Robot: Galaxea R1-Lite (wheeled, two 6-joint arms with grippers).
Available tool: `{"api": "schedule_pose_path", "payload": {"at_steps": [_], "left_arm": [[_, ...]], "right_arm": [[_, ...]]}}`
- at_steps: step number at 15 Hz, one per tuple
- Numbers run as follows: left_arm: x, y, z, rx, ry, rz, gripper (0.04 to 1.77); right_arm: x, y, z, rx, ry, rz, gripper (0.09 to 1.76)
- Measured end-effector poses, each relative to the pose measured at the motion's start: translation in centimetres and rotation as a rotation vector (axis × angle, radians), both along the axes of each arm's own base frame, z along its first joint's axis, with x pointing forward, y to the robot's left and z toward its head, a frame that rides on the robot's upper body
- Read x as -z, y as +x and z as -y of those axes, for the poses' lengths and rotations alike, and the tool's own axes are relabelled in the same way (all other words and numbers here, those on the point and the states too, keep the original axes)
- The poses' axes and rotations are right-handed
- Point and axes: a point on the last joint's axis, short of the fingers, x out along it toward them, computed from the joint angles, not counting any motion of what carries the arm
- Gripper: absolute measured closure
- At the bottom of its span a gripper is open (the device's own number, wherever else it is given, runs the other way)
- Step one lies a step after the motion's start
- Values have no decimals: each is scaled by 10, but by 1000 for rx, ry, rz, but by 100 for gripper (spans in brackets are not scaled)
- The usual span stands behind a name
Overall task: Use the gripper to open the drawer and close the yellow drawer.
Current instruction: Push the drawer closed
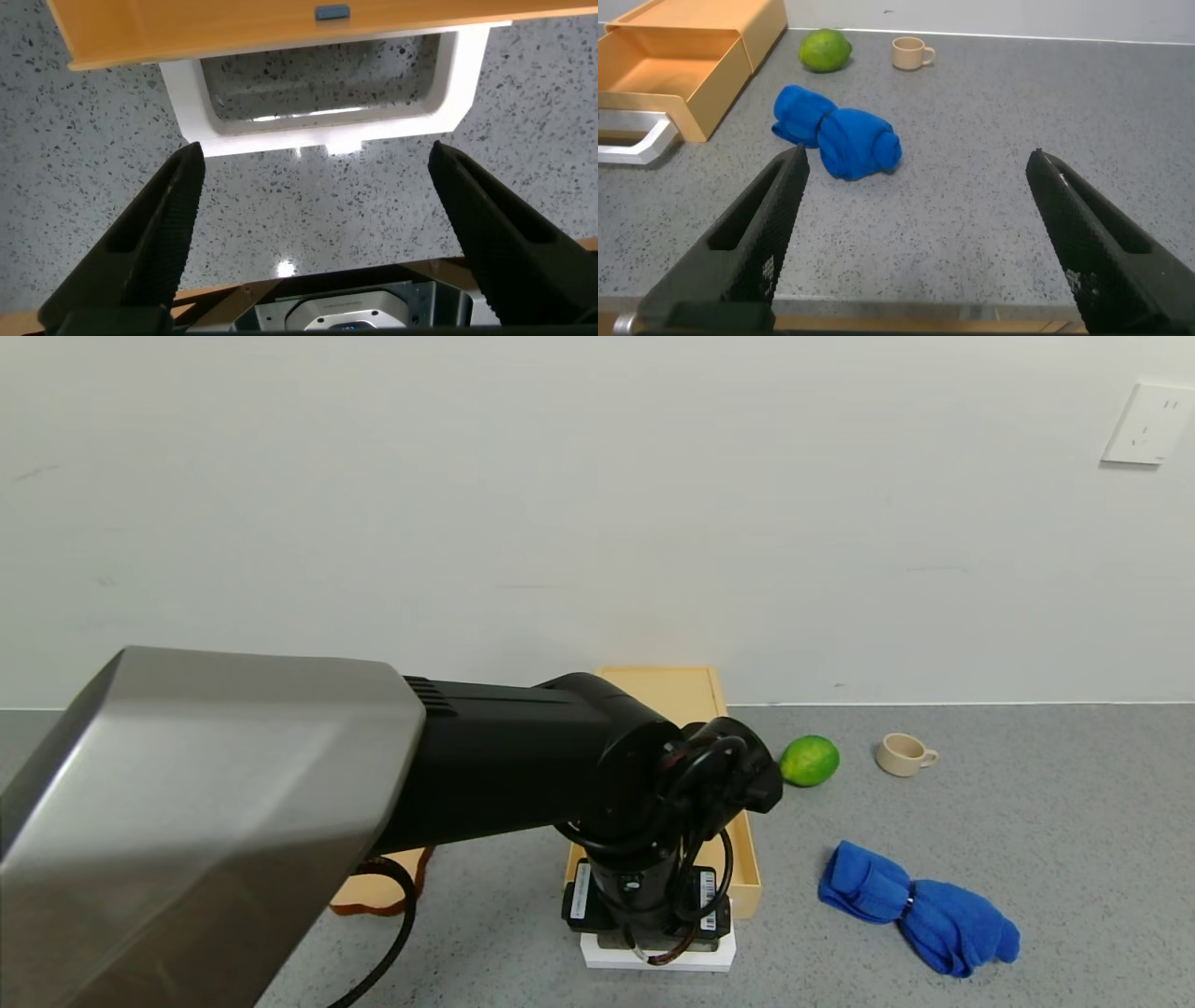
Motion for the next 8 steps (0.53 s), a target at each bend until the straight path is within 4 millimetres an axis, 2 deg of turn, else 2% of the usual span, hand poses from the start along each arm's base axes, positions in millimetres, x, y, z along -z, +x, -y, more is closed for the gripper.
{"api": "schedule_pose_path", "payload": {"at_steps": [8], "left_arm": [[18, 14, 13, -26, 3, 2, 9]], "right_arm": [[0, 0, 0, 0, 0, -1, 14]]}}
